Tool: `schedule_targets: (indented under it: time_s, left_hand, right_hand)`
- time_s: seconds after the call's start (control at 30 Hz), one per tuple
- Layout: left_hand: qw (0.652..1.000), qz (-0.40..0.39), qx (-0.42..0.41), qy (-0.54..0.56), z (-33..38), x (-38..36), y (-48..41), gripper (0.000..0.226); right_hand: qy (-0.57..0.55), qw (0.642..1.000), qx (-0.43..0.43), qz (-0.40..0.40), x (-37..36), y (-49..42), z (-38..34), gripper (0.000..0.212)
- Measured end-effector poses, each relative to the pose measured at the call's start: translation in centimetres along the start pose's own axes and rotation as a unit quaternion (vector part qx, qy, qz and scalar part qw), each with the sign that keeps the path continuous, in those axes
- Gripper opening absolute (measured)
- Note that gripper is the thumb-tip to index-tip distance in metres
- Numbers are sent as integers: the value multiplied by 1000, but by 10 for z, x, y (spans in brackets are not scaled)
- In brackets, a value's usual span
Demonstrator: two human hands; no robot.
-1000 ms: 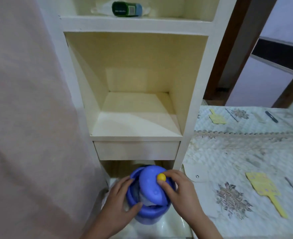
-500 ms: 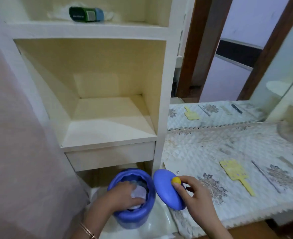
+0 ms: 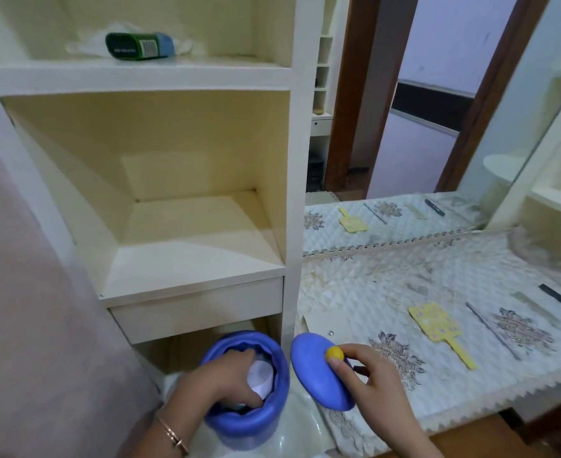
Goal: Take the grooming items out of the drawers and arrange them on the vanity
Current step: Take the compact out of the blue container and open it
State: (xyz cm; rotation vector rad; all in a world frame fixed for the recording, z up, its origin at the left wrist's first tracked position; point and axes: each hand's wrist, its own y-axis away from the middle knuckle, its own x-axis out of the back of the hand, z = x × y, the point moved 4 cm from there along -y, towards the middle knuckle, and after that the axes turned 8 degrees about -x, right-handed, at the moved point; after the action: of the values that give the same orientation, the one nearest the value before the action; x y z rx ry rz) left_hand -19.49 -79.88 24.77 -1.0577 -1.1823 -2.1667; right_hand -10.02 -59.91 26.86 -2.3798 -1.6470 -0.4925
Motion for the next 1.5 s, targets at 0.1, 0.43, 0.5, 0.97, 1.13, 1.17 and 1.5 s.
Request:
schedule_targets:
  time_s: [0.1, 0.43, 0.5, 0.97, 1.13, 1.17, 1.5]
  left_hand:
    - [995, 93, 2, 21, -8, 7, 17, 74]
    - [886, 407, 84, 208, -54, -6, 97, 106]
    - [860, 433, 93, 255, -56, -11, 102, 106]
    - [837, 454, 85, 292, -62, -23, 99, 82]
    - [837, 483, 33, 255, -48, -16, 101, 88]
    - [834, 487, 11, 260, -43, -14, 100, 85]
    - [870, 303, -213, 327, 53, -9, 69, 78]
  right_hand:
    - [3, 1000, 9, -9, -7, -3, -2, 14]
    - [107, 980, 126, -112, -88, -10, -30, 23]
    - [134, 973, 141, -123, -101, -11, -33, 26]
    - [200, 957, 158, -137, -127, -10, -29, 40]
    - [198, 959, 136, -152, -120, -8, -32, 43]
    - [180, 965, 127, -143, -114, -6, -36, 42]
    - [-24, 983, -3, -179, -24, 30, -54, 60]
